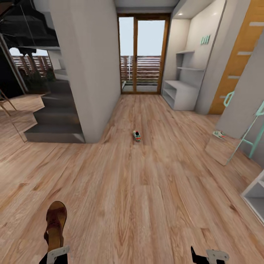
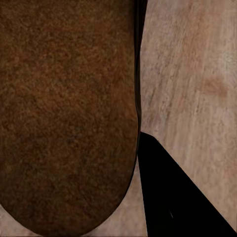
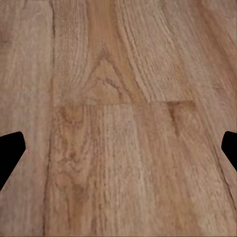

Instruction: Pick up the two gym shoes and the two sandals from the corridor floor and place them onto the hallstand (shoe rack) in the corridor, making sure they are on the rack and not on the floor. Arrange them so the two gym shoes are next to each other and the two sandals are next to each other.

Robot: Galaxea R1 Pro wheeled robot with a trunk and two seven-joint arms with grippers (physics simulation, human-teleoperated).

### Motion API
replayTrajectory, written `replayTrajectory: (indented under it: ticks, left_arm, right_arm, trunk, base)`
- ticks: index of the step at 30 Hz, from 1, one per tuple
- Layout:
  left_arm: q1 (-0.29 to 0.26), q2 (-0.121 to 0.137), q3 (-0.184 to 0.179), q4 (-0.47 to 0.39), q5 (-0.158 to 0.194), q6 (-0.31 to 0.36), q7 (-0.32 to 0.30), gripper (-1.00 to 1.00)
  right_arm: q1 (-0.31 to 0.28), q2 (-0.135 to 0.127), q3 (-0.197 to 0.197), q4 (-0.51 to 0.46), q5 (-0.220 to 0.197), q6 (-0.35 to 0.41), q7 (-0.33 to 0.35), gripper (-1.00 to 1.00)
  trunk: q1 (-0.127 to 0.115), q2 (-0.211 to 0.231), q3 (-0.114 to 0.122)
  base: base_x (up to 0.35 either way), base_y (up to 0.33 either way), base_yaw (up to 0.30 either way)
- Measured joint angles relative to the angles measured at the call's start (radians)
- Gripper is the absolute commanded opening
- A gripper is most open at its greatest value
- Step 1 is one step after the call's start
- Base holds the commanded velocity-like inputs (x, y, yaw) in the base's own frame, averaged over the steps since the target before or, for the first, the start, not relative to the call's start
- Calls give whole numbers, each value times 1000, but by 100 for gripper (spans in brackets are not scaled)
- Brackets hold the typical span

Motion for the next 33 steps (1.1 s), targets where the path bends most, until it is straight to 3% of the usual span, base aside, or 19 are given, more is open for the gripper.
replayTrajectory:
  ticks: [7,33]
  left_arm:
    - [0,0,0,0,0,0,0,-100]
    - [0,0,0,0,0,0,0,-100]
  right_arm:
    - [0,0,0,0,0,0,0,100]
    - [0,0,0,1,1,0,1,100]
  trunk:
    - [0,0,4]
    - [0,0,4]
  base:
    - [338,0,162]
    - [339,0,3]
